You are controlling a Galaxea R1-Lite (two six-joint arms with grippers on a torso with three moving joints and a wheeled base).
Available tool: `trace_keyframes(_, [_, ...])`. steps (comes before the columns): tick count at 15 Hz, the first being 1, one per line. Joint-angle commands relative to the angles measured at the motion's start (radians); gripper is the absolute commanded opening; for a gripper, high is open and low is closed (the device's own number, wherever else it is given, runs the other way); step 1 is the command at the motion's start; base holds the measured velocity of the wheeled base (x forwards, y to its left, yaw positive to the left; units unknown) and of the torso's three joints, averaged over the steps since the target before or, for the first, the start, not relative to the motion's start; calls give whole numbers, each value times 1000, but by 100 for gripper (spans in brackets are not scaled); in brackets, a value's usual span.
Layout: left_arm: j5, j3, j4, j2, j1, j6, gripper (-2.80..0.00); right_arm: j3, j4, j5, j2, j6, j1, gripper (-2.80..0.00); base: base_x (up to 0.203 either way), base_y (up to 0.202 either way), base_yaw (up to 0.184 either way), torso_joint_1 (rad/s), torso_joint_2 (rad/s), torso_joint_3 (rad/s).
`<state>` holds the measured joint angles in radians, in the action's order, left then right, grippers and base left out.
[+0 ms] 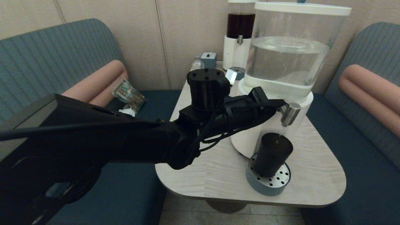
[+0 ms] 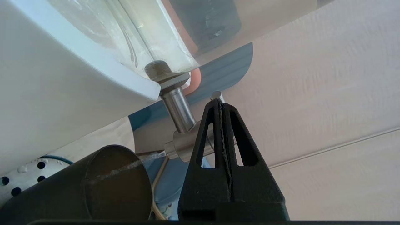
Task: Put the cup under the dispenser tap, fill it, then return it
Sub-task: Turn off the faucet
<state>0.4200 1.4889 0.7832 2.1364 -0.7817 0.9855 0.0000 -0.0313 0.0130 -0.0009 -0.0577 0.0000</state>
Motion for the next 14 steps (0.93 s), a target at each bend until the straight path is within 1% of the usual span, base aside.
trace_keyframes(1, [2,10,4,13,-1,5,-280,15,-1,-1,1,-1,0,-280,0,0,0,0,0,0])
trace_keyframes(4, [3,36,2,26,-2,7,-280,14,-1,1,1,-1,0,-280,0,0,0,0,0,0])
trace_keyframes(10, [2,37,11,37,-7,7,-280,15,-1,1,1,-1,0,-280,0,0,0,0,0,0])
trace_keyframes(12, [-3,14,10,-11,-6,4,-280,14,-1,1,1,-1,0,-280,0,0,0,0,0,0])
trace_keyframes(14, [-10,-39,1,-110,-1,0,-280,15,-1,1,1,-1,0,-280,0,0,0,0,0,0])
